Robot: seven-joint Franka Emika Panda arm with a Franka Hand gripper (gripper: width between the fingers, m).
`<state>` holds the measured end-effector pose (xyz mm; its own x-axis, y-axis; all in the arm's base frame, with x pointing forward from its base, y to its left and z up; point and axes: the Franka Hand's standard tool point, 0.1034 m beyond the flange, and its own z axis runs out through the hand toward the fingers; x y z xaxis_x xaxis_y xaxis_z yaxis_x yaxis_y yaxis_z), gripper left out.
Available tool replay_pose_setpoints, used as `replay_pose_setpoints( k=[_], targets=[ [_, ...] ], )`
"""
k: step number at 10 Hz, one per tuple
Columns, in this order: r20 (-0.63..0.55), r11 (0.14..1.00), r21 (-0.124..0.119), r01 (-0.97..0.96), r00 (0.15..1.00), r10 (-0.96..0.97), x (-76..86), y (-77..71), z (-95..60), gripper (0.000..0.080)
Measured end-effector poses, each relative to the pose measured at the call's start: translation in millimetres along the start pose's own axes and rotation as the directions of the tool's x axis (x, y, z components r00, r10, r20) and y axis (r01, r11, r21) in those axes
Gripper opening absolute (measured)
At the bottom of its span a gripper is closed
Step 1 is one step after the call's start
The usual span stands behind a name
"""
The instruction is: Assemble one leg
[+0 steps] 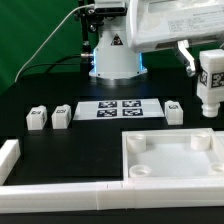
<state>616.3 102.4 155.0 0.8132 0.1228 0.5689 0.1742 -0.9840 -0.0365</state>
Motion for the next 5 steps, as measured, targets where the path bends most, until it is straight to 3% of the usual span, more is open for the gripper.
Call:
replay_pose_setpoints(
  k=[3,5],
  targets=[
    [-0.008,1.0,0.009,-0.005,1.0,0.005,-11.8,-0.8,30.1,0.0291],
    [-0.004,1.0,0.014,-0.014,1.0,0.014,-22.6,-4.9,38.8,0.0291]
  ],
)
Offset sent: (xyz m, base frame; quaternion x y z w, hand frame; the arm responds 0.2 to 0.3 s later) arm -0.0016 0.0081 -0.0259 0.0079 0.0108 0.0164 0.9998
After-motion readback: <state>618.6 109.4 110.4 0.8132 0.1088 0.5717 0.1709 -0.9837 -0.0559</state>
